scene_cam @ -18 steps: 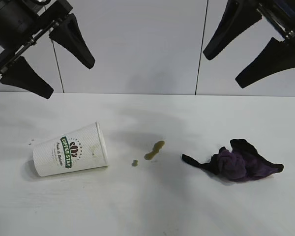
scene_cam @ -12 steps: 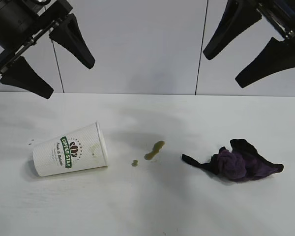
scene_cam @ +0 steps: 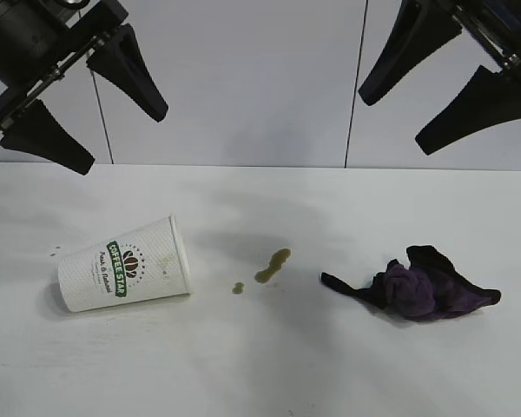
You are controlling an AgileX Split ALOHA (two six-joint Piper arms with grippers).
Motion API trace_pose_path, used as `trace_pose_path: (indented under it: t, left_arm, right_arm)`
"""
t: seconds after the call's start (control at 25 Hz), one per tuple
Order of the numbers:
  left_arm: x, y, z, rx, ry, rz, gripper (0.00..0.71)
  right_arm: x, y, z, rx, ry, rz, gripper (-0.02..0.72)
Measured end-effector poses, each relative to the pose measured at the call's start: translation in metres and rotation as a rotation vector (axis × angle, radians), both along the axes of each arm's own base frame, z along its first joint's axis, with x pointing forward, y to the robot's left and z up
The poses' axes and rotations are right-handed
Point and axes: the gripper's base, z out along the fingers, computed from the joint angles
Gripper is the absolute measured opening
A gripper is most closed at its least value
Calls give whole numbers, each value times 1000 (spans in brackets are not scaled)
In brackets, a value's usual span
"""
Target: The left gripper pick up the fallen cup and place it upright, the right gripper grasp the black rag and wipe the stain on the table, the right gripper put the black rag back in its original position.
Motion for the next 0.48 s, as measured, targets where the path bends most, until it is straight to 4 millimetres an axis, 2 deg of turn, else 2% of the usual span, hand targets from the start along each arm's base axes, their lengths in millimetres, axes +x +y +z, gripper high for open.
trace_pose_path:
  t: [0.32, 0.4, 0.48]
  left_arm:
    - [3, 0, 3, -1, -29, 0, 687]
    - [6, -1, 12, -1, -77, -45, 687]
    - [11, -3, 30, -1, -166, -116, 687]
  right_arm:
    - [0, 0, 0, 0, 0, 0, 454]
    - [0, 0, 0, 0, 0, 0, 454]
    - [0, 0, 0, 0, 0, 0, 454]
